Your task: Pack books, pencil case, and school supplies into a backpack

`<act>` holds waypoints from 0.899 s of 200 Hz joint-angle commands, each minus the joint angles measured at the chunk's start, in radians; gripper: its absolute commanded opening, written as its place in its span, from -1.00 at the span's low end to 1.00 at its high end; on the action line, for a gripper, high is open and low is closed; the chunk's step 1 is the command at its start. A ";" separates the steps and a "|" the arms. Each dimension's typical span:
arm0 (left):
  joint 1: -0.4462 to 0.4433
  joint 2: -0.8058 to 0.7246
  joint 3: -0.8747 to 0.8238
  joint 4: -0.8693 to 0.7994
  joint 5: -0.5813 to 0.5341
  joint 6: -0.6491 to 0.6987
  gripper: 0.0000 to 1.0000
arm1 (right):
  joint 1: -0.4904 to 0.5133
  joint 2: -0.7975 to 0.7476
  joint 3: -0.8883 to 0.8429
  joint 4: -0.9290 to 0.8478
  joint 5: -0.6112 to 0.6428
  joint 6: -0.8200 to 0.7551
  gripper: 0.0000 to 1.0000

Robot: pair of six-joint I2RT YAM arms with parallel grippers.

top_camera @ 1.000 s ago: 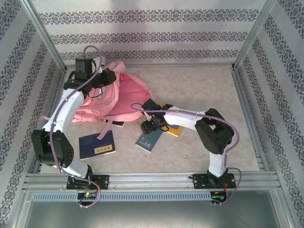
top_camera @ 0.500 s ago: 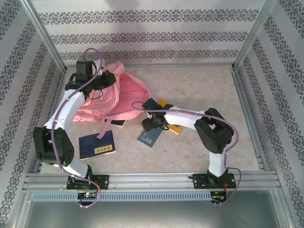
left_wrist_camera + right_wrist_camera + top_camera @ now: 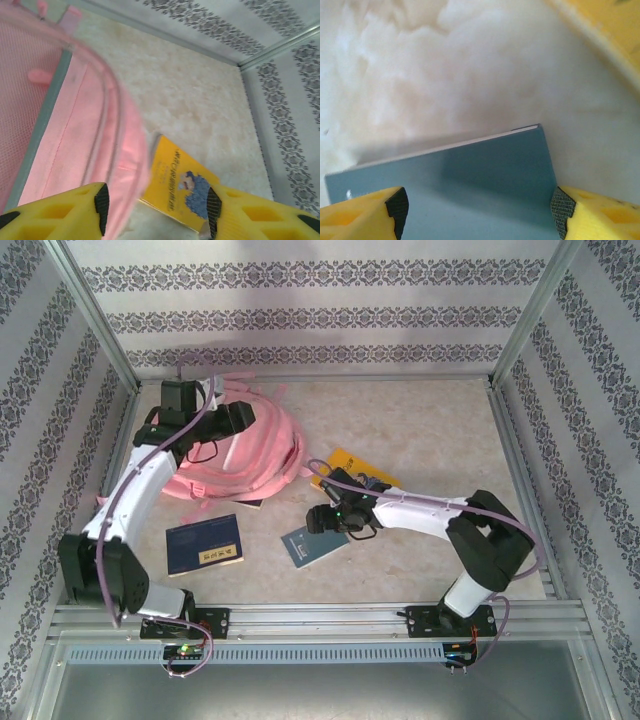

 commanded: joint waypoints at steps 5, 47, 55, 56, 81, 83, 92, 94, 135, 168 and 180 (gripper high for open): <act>-0.051 -0.124 -0.084 -0.058 -0.005 -0.008 0.17 | -0.006 -0.068 -0.052 -0.135 -0.020 0.022 0.58; -0.319 -0.271 -0.355 -0.012 -0.024 -0.096 0.04 | -0.071 -0.038 -0.039 -0.165 -0.047 -0.131 0.70; -0.358 -0.299 -0.419 0.008 -0.030 -0.123 0.00 | -0.080 -0.033 -0.043 -0.161 -0.034 -0.140 0.69; -0.362 -0.302 -0.429 0.011 -0.030 -0.127 0.00 | -0.082 -0.033 -0.043 -0.160 -0.033 -0.141 0.69; -0.419 -0.372 -0.626 0.089 -0.017 -0.203 -0.06 | -0.117 -0.061 -0.070 -0.114 -0.099 -0.157 0.68; -0.419 -0.377 -0.640 0.095 -0.018 -0.207 -0.06 | -0.118 -0.065 -0.073 -0.110 -0.107 -0.158 0.68; -0.426 -0.391 -0.707 0.146 -0.003 -0.228 -0.06 | -0.121 -0.080 -0.084 -0.095 -0.136 -0.158 0.68; -0.427 -0.392 -0.722 0.160 0.003 -0.232 -0.06 | -0.123 -0.082 -0.085 -0.094 -0.142 -0.156 0.68; -0.428 -0.373 -0.848 0.262 0.016 -0.274 -0.11 | -0.115 -0.097 -0.133 -0.086 -0.162 -0.111 0.64; -0.428 -0.341 -0.834 0.231 0.034 -0.251 -0.12 | -0.022 -0.087 -0.140 -0.076 -0.192 -0.056 0.64; -0.428 -0.319 -0.833 0.241 0.044 -0.255 -0.13 | -0.009 -0.122 -0.156 -0.065 -0.190 -0.021 0.64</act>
